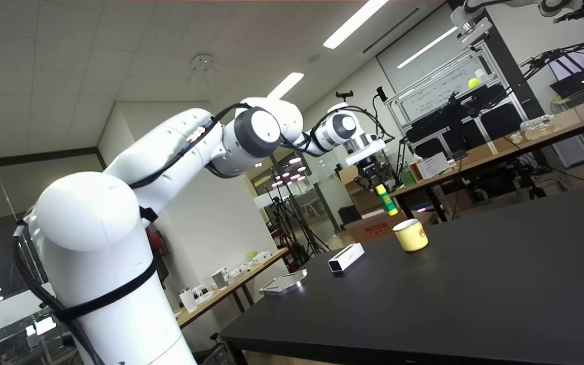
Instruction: Take the glue stick out of the cup and put it on the table
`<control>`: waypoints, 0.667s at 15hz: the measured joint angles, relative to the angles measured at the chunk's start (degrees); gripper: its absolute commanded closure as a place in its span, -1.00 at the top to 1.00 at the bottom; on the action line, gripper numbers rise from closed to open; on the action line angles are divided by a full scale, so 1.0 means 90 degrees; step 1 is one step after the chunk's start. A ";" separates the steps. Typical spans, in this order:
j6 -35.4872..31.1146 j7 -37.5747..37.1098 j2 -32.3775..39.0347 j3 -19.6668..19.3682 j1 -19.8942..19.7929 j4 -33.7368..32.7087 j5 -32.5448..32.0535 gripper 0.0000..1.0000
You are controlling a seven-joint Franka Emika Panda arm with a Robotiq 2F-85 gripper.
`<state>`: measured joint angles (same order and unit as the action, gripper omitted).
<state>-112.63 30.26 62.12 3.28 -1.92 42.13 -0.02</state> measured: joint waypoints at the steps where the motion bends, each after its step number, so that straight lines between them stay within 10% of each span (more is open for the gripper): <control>1: -0.0246 0.0041 -0.0023 0.0000 -0.0023 0.0127 0.0001 -0.81; 10: -0.2334 0.0588 -0.1096 0.0153 -0.0416 0.2461 0.0006 -0.81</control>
<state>-133.64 35.56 52.25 4.66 -5.67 64.28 0.03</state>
